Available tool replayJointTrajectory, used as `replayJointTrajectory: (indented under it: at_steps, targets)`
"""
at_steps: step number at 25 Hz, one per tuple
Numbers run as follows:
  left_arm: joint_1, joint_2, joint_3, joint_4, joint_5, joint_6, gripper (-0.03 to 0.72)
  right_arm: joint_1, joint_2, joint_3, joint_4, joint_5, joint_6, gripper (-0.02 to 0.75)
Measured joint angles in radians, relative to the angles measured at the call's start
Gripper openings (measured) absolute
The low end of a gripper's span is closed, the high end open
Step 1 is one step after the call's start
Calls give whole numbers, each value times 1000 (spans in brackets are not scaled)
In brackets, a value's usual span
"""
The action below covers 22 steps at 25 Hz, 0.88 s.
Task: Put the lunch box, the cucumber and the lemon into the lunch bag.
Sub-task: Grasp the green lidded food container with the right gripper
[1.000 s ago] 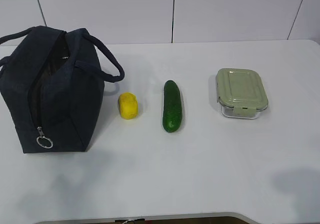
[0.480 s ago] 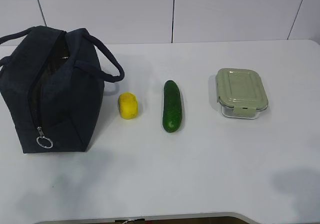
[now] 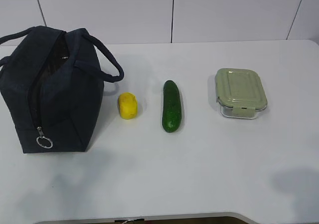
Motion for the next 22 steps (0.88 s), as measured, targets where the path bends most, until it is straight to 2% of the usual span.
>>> replayJointTrajectory:
  at_steps: [9,15,22]
  targets:
    - [0,0,0,0,0,0,440,0,0,0,0,0,0,375]
    - [0,0,0,0,0,0,439,0,17,0,0,0,0,548]
    - [0,0,0,0,0,0,439,0,180,-52,57,-11,15,578]
